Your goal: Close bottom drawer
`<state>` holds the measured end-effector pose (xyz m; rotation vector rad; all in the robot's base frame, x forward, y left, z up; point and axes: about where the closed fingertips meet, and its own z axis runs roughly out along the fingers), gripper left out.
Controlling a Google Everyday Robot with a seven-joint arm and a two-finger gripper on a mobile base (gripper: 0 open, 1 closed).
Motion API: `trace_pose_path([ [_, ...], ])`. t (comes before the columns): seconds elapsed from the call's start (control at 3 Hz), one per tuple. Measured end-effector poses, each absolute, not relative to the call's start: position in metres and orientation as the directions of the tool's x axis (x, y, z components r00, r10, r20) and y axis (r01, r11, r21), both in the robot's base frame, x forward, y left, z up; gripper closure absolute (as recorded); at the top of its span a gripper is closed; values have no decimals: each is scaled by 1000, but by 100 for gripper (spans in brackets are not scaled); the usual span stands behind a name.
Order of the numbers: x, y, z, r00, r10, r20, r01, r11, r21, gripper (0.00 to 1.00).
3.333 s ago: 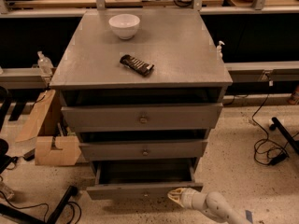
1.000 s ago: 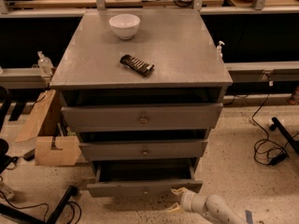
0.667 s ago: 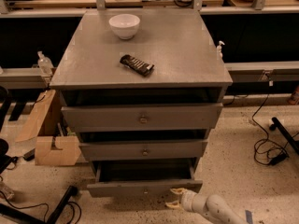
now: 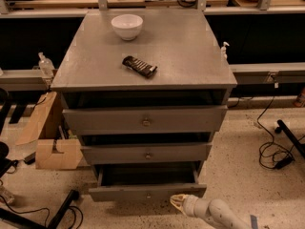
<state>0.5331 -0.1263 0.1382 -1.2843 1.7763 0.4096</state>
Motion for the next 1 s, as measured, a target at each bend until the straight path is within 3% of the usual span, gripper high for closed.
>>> trace_pose_path([
  [0.33,533,-125,138,-75,-594,-801,-886,408,-220,100],
  [1.0,578,-130,163,-7,-606,-796,-879,383,-284,100],
])
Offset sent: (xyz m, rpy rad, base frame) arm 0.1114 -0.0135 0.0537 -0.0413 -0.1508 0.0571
